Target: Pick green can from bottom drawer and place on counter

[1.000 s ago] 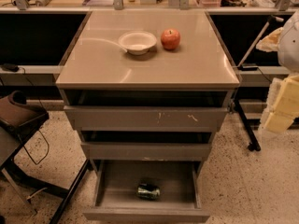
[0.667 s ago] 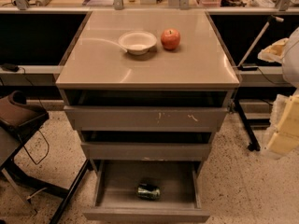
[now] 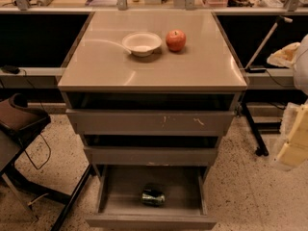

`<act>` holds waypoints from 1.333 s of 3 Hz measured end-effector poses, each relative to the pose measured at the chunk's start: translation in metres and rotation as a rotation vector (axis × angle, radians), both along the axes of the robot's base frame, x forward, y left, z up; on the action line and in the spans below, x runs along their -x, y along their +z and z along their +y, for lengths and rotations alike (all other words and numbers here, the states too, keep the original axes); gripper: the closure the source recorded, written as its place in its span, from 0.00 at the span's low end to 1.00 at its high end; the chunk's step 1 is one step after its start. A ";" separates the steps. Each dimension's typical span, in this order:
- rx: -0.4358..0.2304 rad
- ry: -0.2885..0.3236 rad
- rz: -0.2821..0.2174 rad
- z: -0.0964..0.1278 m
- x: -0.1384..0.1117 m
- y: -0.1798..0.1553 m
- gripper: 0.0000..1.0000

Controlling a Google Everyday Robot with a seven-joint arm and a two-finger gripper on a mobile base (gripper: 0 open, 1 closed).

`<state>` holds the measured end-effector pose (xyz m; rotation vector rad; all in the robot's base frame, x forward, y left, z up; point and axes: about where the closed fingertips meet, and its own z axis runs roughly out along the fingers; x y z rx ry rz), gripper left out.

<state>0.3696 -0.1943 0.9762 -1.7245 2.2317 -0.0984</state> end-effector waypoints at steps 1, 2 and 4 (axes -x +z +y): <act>0.000 0.000 0.000 0.006 0.017 0.000 0.00; 0.000 0.000 0.000 0.006 0.018 0.000 0.00; 0.000 0.000 -0.001 0.011 0.035 0.000 0.00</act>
Offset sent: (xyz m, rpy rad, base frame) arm -0.1524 0.1070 -0.4968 0.3967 0.4338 -0.2801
